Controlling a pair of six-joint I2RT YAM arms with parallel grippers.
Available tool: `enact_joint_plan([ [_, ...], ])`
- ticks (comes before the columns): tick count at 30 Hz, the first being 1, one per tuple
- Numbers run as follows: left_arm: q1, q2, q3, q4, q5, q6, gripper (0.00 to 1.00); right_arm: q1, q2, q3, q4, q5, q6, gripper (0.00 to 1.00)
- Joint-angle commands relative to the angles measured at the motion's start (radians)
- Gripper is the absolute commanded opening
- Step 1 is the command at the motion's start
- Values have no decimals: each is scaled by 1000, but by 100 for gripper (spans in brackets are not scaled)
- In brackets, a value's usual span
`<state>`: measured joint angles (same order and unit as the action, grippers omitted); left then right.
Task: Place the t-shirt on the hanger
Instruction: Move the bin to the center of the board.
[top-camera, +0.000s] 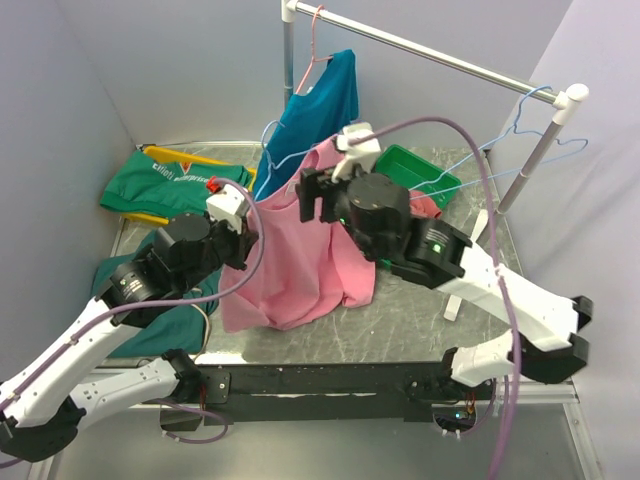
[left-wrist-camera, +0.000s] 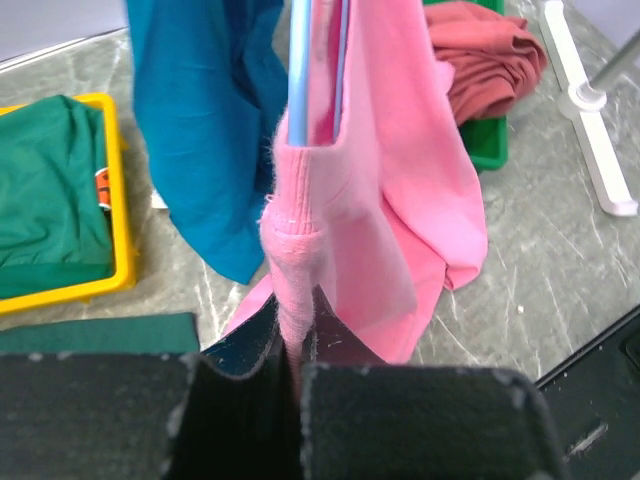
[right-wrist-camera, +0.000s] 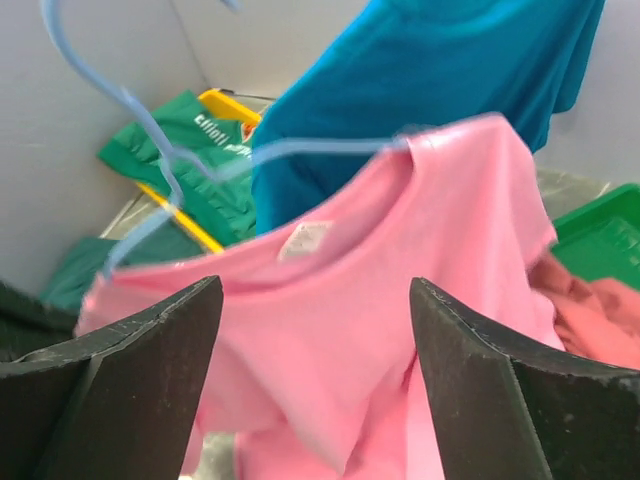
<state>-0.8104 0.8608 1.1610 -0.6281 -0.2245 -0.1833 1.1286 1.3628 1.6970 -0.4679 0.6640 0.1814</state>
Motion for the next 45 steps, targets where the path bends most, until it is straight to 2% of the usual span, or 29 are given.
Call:
enact_joint_plan([
  [1,4,-46,32,68,-76,-28,1,-7,-116,-149,60,-64,90,84],
  [4,4,-68,77,30,-93,-21,1,-6,-189,-282,100,-54,134,84],
  [9,4,-40,245,-82,-102,30,1,-9,-246,-457,159,-14,196,83],
  [13,4,-3,392,-150,-131,68,1,-30,-223,-563,173,-6,282,81],
  [16,4,20,472,-170,-119,102,1,-72,-192,-623,219,-84,325,78],
  [22,4,86,588,-216,-128,127,1,-133,-96,-695,308,-106,381,74],
  [24,4,86,598,-205,-148,123,1,-168,-41,-700,307,-118,403,70],
  [29,4,64,612,-197,-223,102,1,-285,42,-727,313,-116,446,69],
  [36,4,52,651,-223,-217,110,1,-371,51,-813,339,-112,474,69],
  [45,4,35,626,-205,-220,120,1,-460,81,-884,356,-101,500,69],
])
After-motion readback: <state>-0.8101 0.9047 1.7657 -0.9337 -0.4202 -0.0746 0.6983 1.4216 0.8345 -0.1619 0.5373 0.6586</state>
